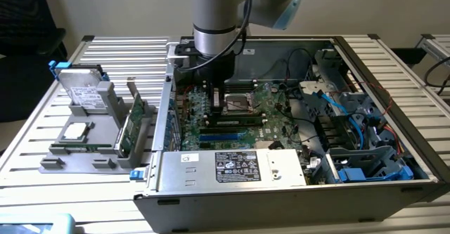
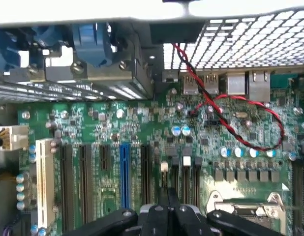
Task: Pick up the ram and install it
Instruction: 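Press down the ram until it locks into place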
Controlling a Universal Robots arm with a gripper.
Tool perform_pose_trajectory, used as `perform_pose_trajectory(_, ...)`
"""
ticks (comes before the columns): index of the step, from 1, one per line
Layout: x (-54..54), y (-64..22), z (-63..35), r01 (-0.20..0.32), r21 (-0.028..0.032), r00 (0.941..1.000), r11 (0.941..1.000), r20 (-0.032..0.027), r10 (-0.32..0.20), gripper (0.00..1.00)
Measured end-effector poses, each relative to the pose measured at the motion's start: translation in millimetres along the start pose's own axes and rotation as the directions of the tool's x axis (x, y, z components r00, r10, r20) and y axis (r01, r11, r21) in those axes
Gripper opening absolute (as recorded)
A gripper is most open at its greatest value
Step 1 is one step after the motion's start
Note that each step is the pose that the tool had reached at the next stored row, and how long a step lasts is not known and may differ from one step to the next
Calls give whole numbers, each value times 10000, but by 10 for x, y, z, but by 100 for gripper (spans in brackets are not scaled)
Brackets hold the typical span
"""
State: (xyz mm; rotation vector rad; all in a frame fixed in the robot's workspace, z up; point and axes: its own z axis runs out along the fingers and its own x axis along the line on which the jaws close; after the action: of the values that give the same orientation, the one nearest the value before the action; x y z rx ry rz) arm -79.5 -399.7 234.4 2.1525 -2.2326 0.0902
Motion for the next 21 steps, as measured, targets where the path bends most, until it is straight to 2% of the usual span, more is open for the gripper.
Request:
perform_pose_trajectory(3,17,-73,-85,-2,-1,10000,10000,-3,2,11)
perform_pose_trajectory(12,28,-442,-104,-2,-4,10000,10000,-3,2,11)
perform_pose_trajectory(14,28,-471,-103,-1,-5,10000,10000,-3,1,11)
perform_pose_trajectory(21,27,-472,-104,-1,-7,10000,10000,-4,1,11)
